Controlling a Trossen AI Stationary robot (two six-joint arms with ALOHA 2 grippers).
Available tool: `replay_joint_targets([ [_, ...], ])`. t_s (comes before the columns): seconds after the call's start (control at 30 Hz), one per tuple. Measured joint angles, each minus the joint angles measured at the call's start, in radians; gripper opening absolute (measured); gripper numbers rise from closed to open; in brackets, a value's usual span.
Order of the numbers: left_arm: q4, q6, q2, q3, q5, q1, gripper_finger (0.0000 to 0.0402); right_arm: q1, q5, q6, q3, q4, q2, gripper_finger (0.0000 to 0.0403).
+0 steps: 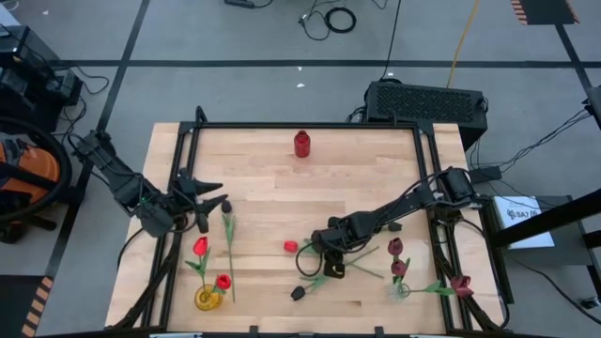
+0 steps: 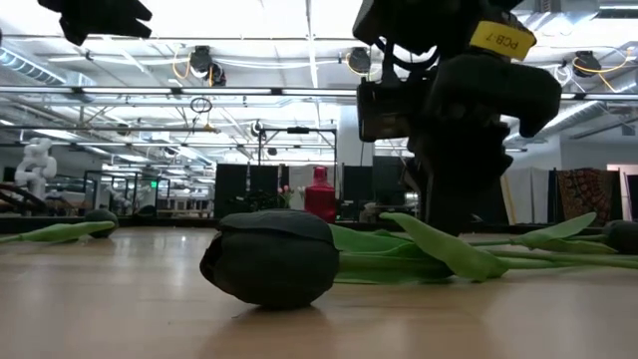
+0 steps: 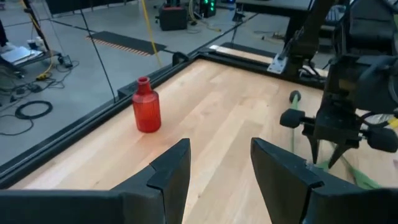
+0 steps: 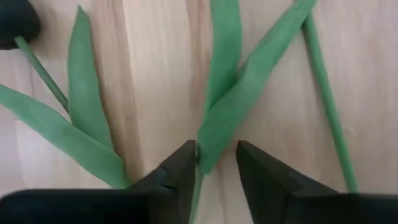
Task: Sort flowers into vase by color
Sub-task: Put the red flower into the yellow vase
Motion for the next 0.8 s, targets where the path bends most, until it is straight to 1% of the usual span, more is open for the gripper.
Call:
replay_joint_targets([
  [0.07, 0.0, 0.0, 0.003, 0.0, 0.007, 0.011, 0.0176, -0.004, 0.0, -0.012, 0.0, -0.002, 0.0, 0.0088],
  [0.17, 0.0, 0.001, 0.003, 0.0, 0.008, 0.019, 0.0176, -0.01, 0.005, -0.036, 0.0, -0.004, 0.0, 0.0032],
  [0.23, 0.0, 0.001, 0.003, 0.0, 0.014, 0.021, 0.0176, -0.013, 0.005, -0.056, 0.0, -0.003, 0.0, 0.0011],
  [0.4, 0.001, 0.001, 0.003, 0.0, 0.023, 0.021, 0.0176, -0.017, 0.004, -0.102, 0.0, -0.003, -0.012, 0.0011],
  [0.57, 0.008, 0.009, 0.003, 0.0, 0.023, 0.021, 0.0176, -0.017, 0.016, -0.157, 0.069, -0.036, -0.089, 0.0004],
  [0.67, 0.033, 0.03, 0.003, 0.0, 0.023, 0.021, 0.0176, -0.02, 0.078, -0.21, 0.129, -0.038, -0.15, 0.0004],
  [0.8, 0.077, 0.056, 0.002, 0.0, 0.008, 0.02, 0.0176, -0.024, 0.219, -0.25, 0.191, -0.021, -0.243, 0.0004],
])
